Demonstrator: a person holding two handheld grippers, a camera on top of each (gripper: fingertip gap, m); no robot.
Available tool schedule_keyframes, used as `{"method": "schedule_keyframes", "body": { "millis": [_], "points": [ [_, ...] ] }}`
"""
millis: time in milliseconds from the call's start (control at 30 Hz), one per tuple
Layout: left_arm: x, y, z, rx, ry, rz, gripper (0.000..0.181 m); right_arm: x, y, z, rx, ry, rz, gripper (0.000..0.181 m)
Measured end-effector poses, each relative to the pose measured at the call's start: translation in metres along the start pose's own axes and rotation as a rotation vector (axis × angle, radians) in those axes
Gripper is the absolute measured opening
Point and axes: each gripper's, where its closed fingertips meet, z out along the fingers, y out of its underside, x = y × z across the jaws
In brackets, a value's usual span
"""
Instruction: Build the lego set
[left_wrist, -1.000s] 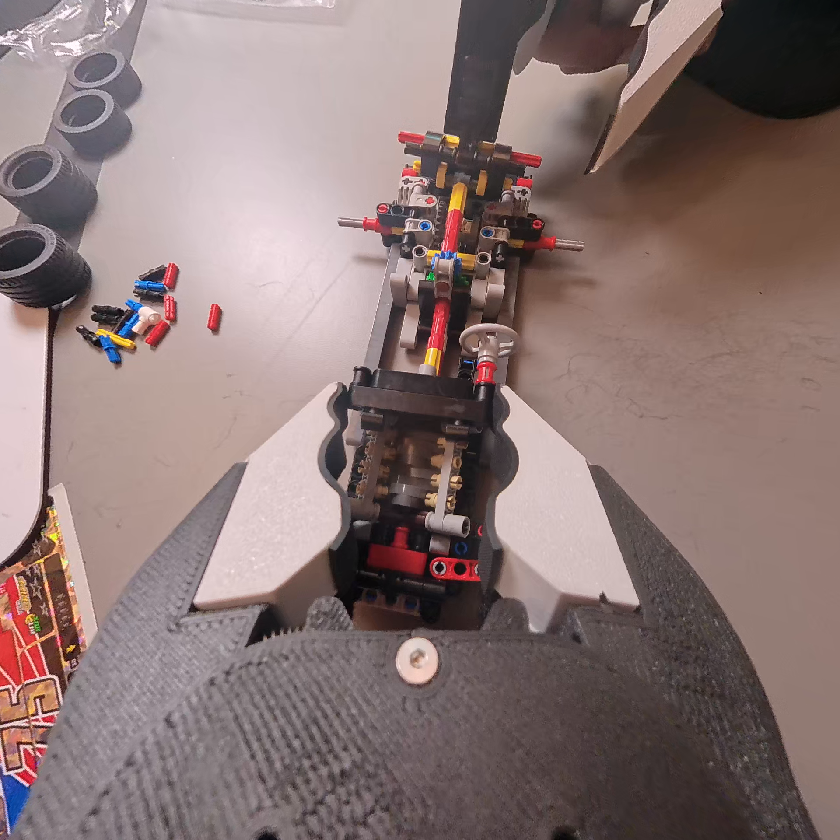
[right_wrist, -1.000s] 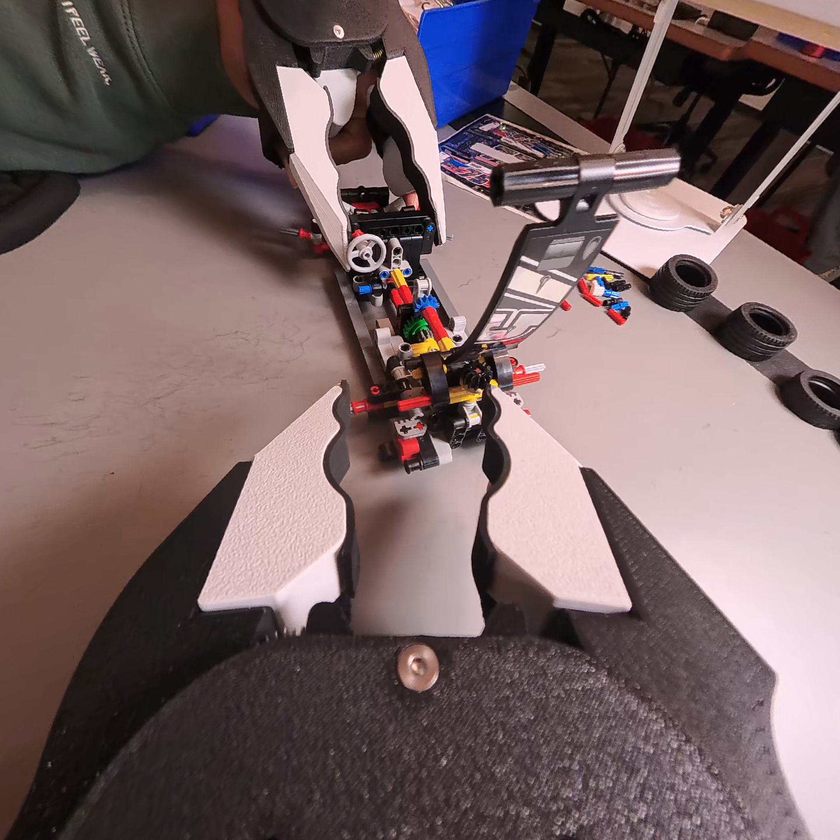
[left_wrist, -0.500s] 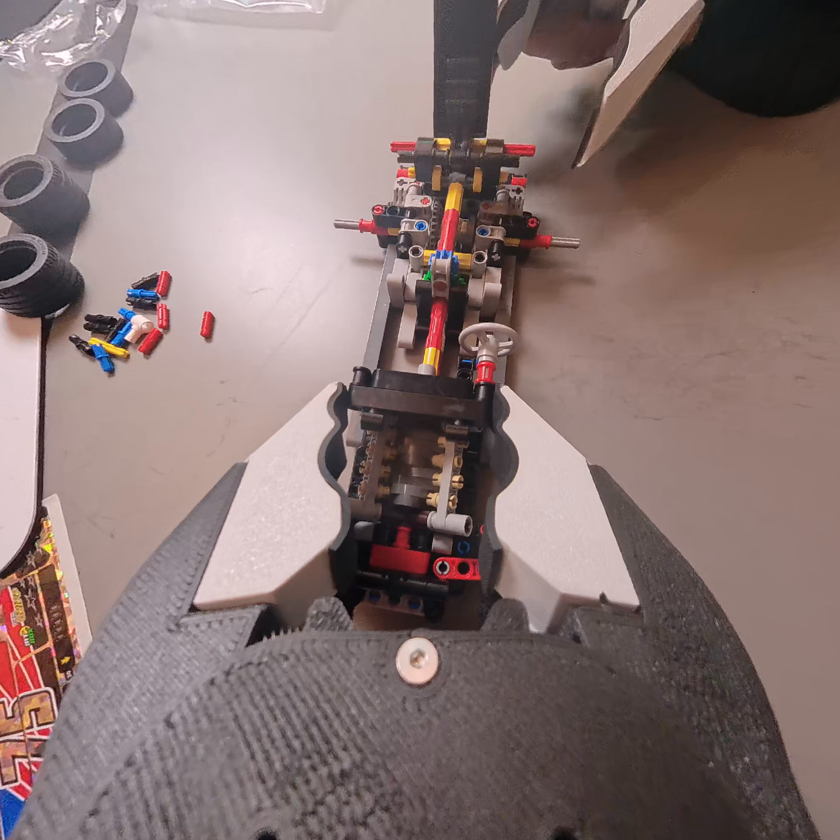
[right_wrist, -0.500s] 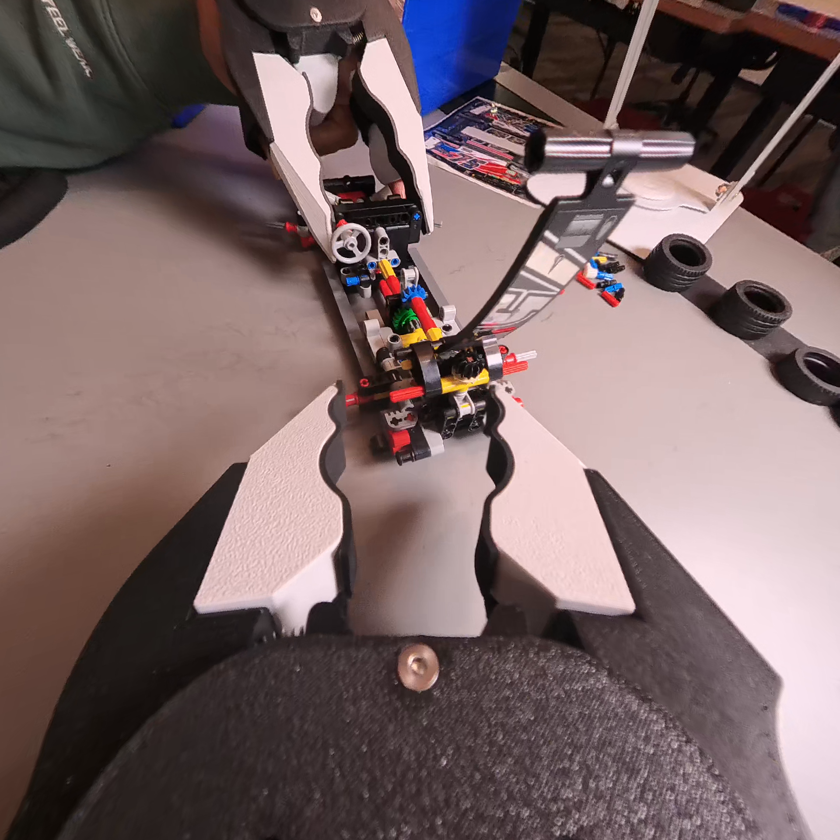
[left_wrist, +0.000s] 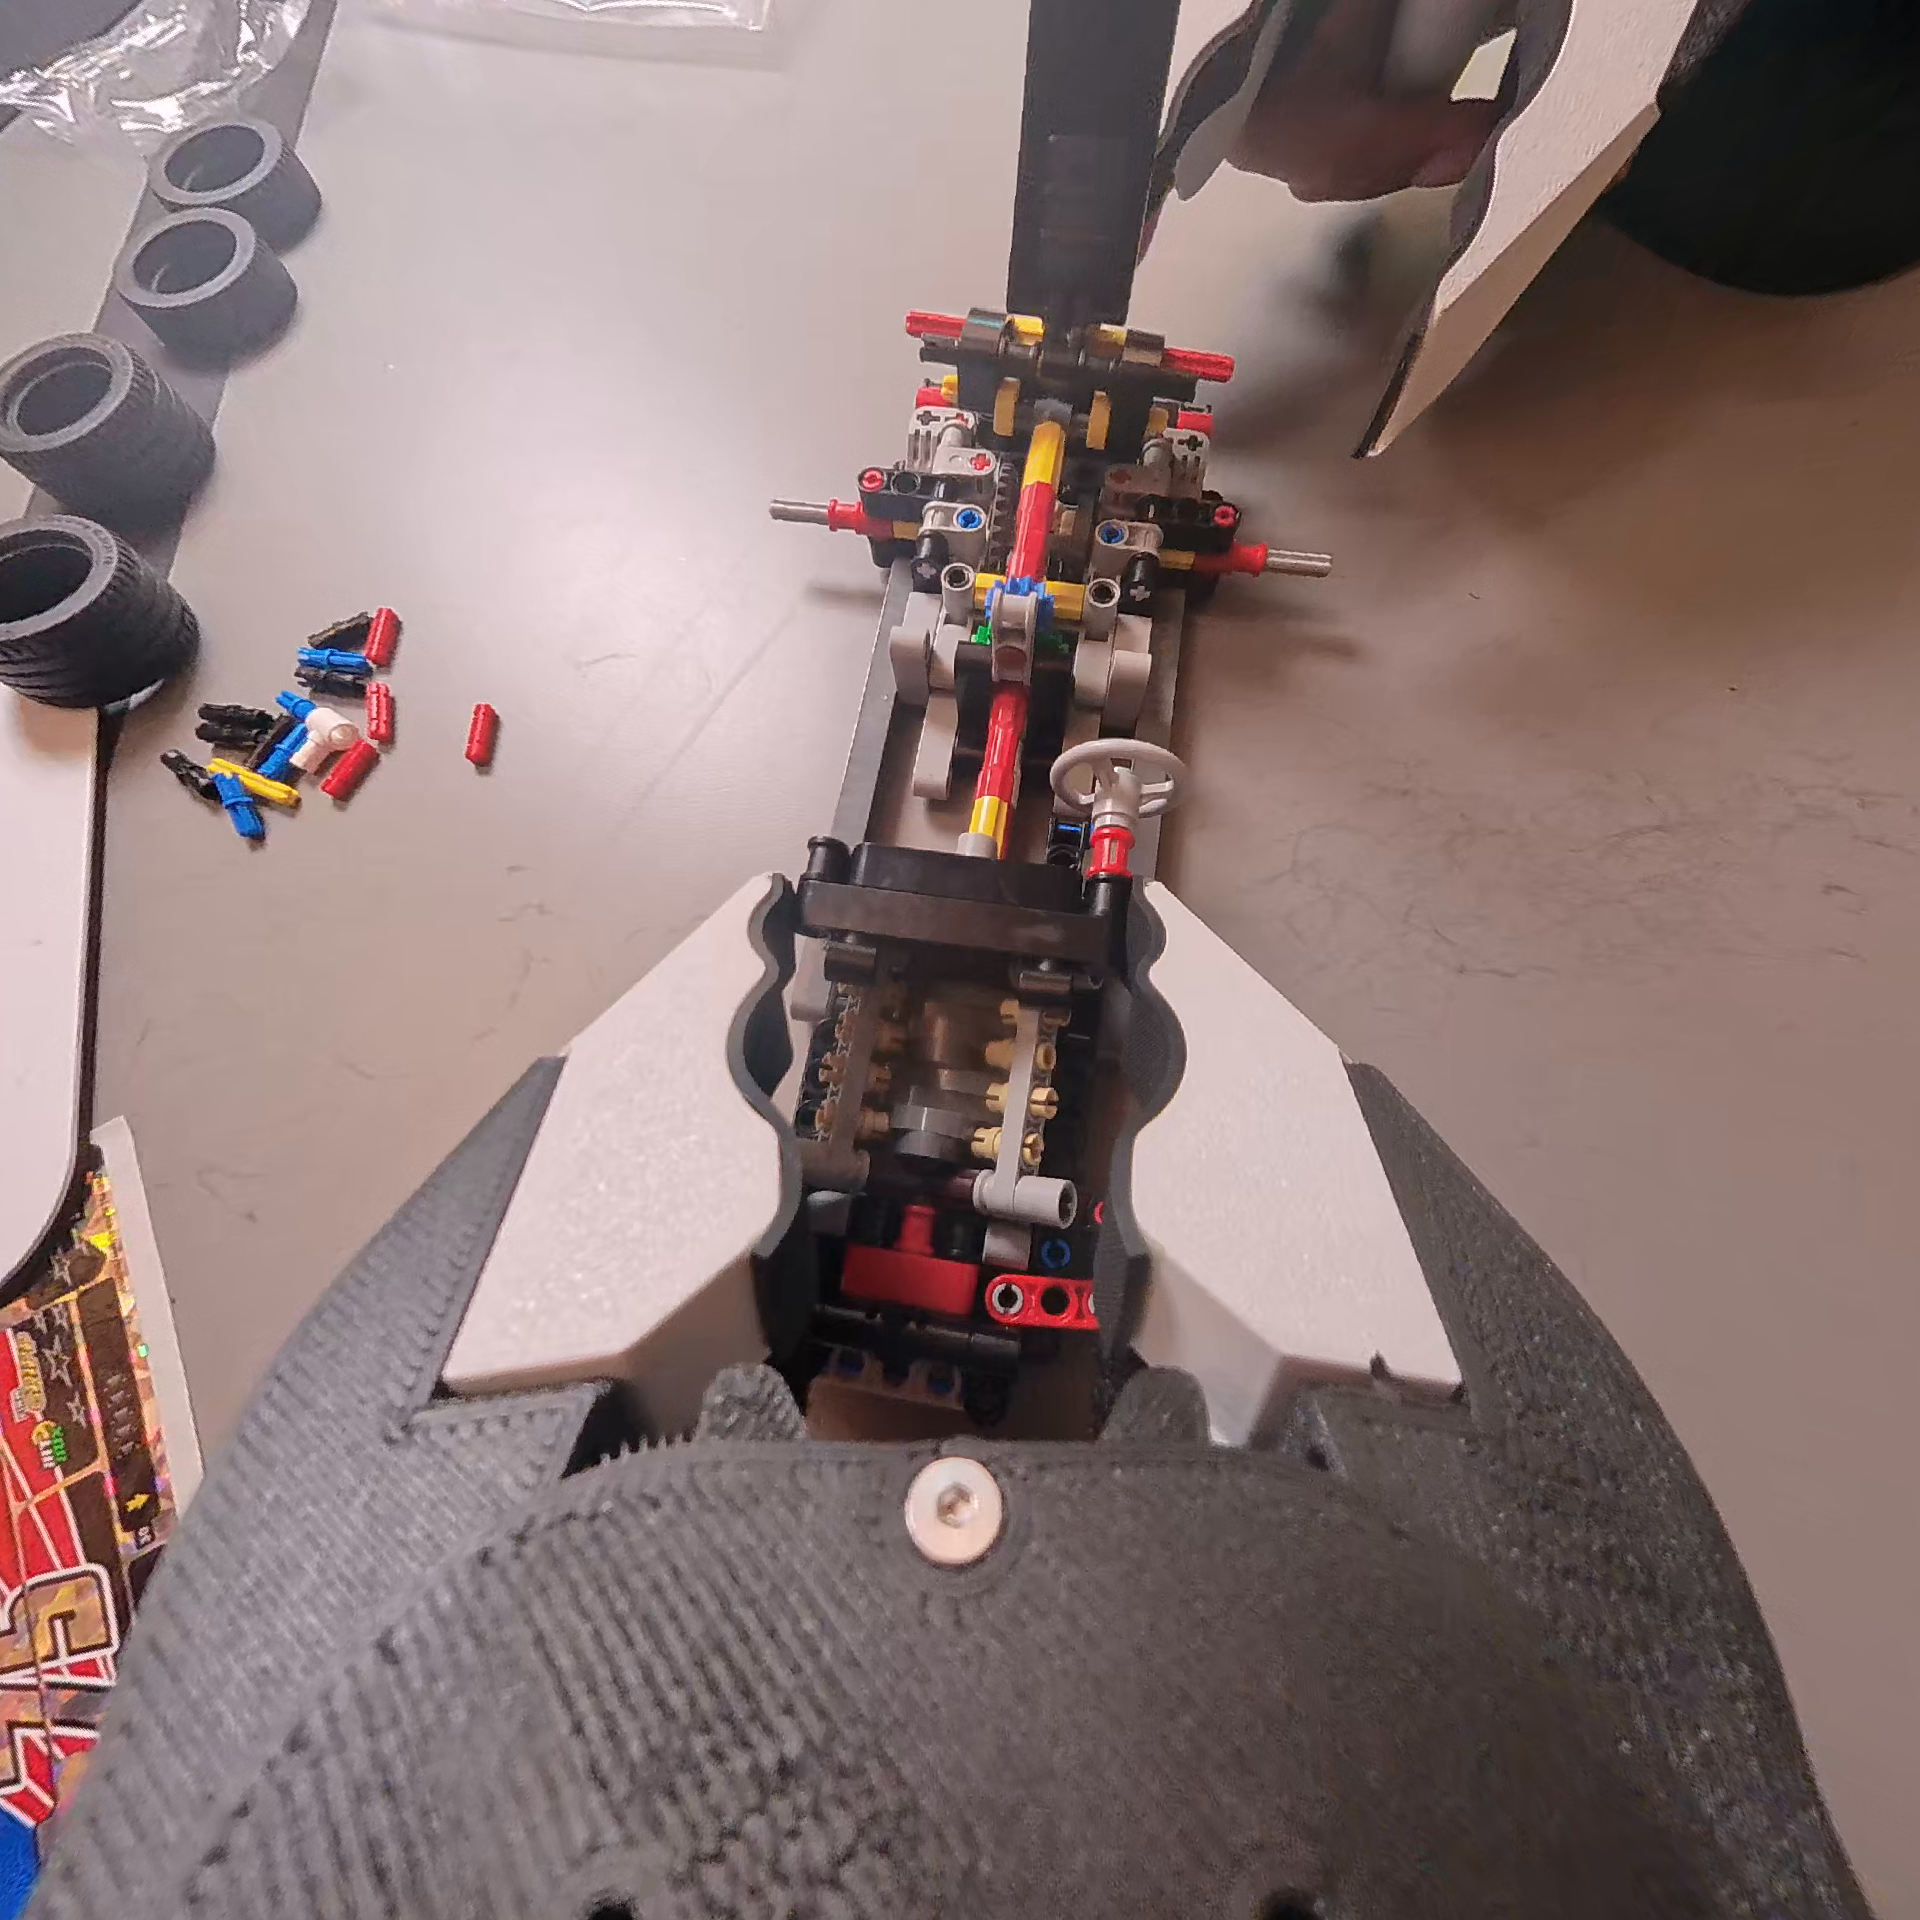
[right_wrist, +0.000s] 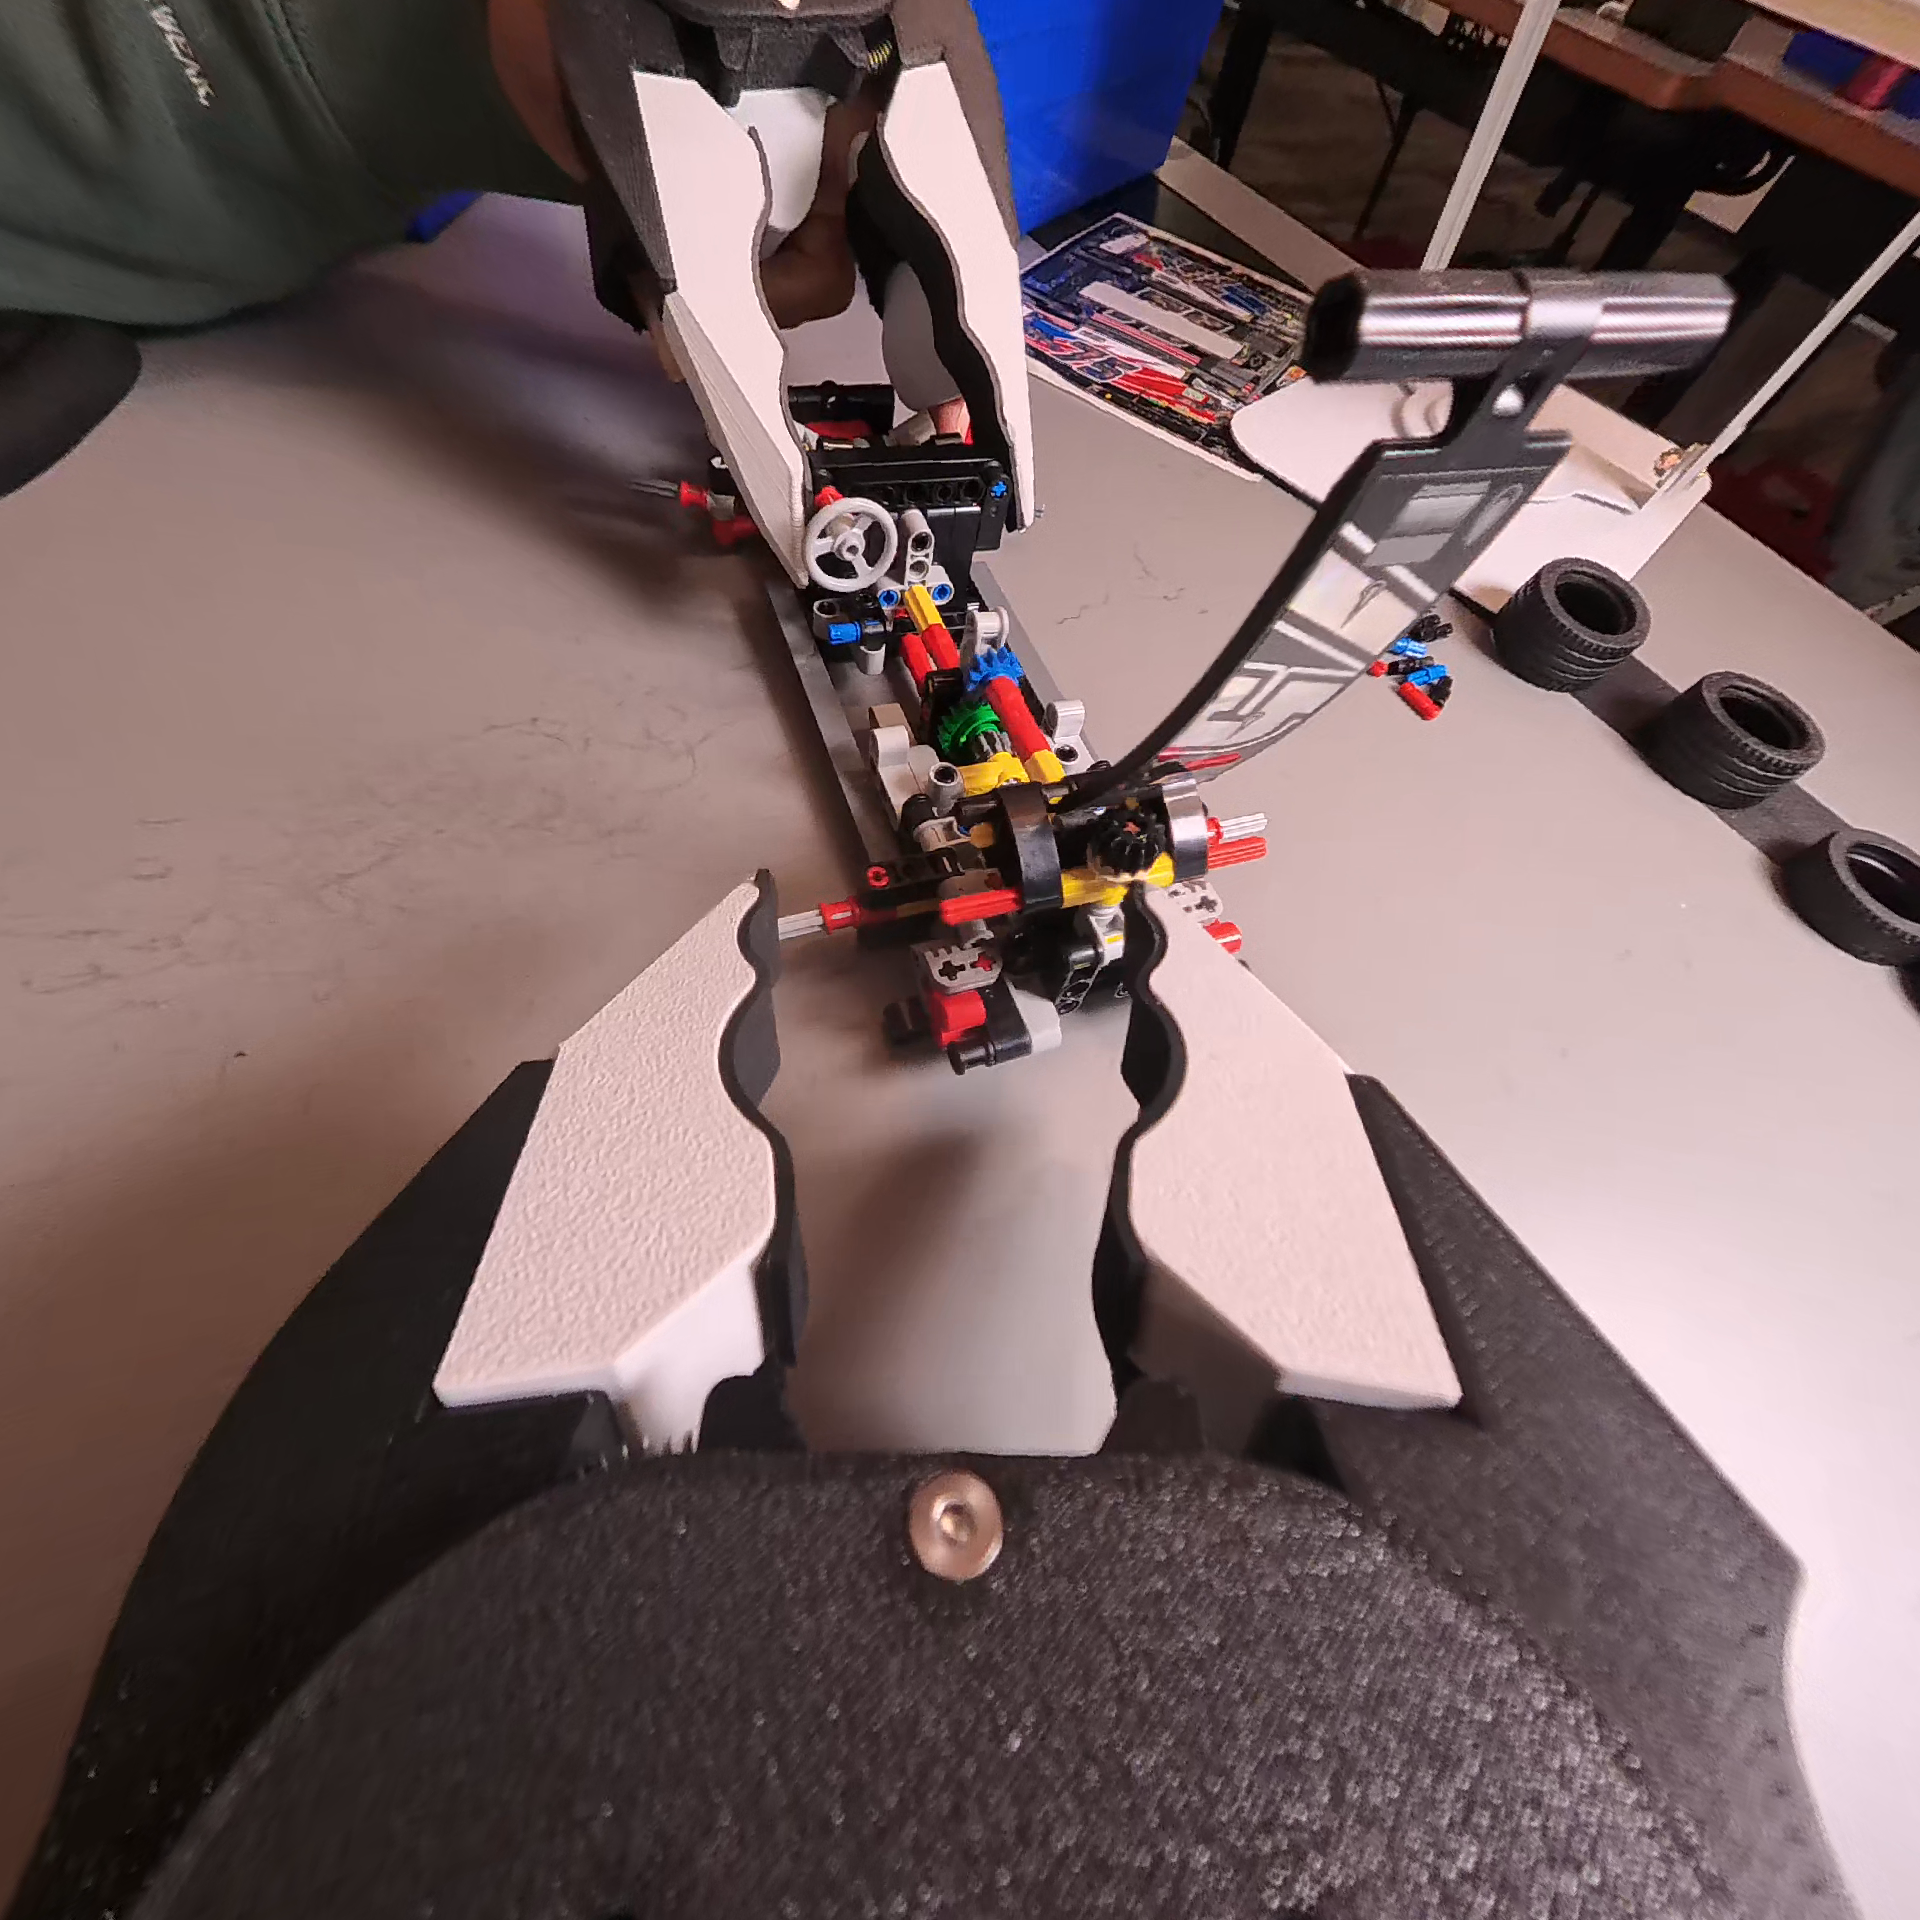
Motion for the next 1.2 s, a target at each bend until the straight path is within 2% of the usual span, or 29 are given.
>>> {"method": "schedule_keyframes", "body": {
  "millis": [333,433,467,600,700,1200],
  "points": [
    [0.000,0.000,0.000,0.006,0.003,0.002,0.062,-0.002,0.001,-0.001,-0.007,-0.002,-0.023,0.064],
    [0.000,0.000,0.000,0.009,0.003,0.002,0.062,-0.001,0.001,-0.004,0.002,-0.012,-0.013,0.054],
    [0.000,0.000,0.000,0.010,0.003,0.002,0.062,0.002,0.000,-0.004,0.013,-0.003,0.000,0.054],
    [0.000,0.000,0.000,0.012,0.003,0.005,0.062,0.011,-0.002,-0.002,0.026,0.030,0.028,0.073],
    [0.000,-0.001,0.000,0.013,0.003,0.001,0.062,0.001,-0.002,0.001,0.020,0.002,0.000,0.070],
    [0.001,-0.001,0.000,0.012,0.005,0.007,0.062,-0.002,0.000,-0.002,0.001,0.019,-0.050,0.064]
  ]
}}
